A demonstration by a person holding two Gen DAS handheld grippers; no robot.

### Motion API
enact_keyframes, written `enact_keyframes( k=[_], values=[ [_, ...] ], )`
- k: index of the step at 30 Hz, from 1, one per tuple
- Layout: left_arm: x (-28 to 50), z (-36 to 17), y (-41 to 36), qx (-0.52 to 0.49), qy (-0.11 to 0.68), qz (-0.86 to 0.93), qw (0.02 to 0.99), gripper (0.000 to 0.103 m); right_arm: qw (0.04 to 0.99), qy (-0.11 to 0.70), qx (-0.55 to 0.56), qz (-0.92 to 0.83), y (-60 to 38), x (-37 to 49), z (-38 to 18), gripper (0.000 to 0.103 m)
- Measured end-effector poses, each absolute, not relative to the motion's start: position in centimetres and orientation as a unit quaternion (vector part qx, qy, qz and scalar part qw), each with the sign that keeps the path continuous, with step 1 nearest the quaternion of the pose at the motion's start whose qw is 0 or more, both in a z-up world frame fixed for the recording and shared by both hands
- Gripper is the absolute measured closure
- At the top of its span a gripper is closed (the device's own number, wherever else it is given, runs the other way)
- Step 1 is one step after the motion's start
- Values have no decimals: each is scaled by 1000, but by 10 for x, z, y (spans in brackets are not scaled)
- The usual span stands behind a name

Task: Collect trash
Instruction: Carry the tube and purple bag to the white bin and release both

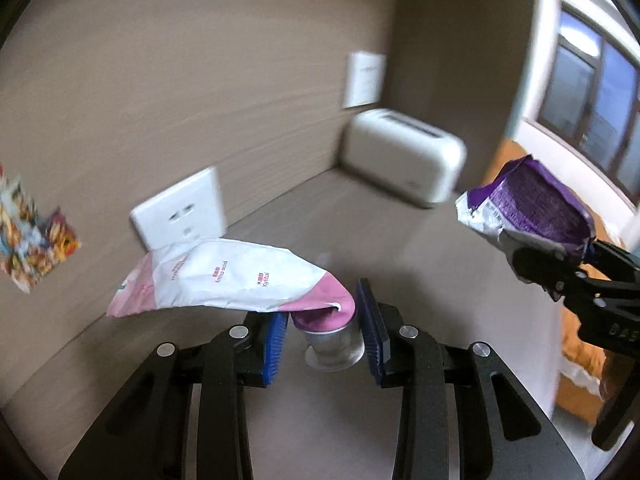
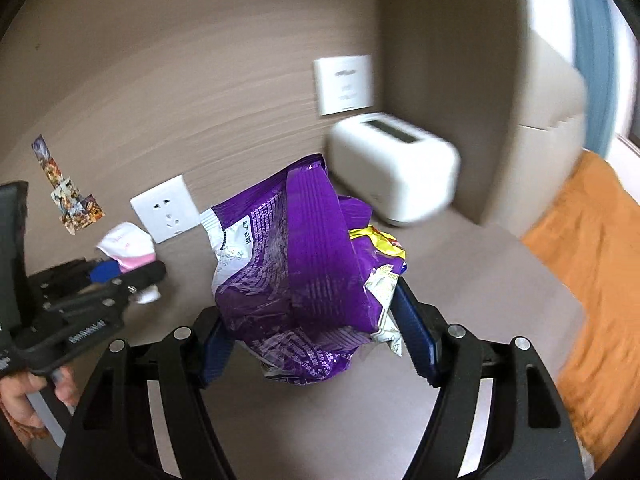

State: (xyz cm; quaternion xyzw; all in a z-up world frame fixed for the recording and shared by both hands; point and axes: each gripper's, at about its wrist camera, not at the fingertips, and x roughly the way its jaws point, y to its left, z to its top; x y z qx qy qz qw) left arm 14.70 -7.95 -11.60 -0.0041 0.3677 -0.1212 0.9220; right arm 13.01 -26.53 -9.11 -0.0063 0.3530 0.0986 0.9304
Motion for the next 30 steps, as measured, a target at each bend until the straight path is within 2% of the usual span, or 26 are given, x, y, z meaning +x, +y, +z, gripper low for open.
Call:
enact_keyframes(
  k=[6,16,23,30],
  values=[
    [109,-92,-143,31,353,-204,913,70,938,343,20,39,-324,72,-81,31],
    [58,-100,-259,93,352,-340,867,70,932,345,83,-77,-412,-26,-82,31],
    [25,-119,-331,139,360,-411,826,70,915,359,114,-144,-457,-73,-98,31],
    [5,-164,-389,183,385,-452,783,70,891,384,153,-189,-493,-96,-134,31]
  ],
)
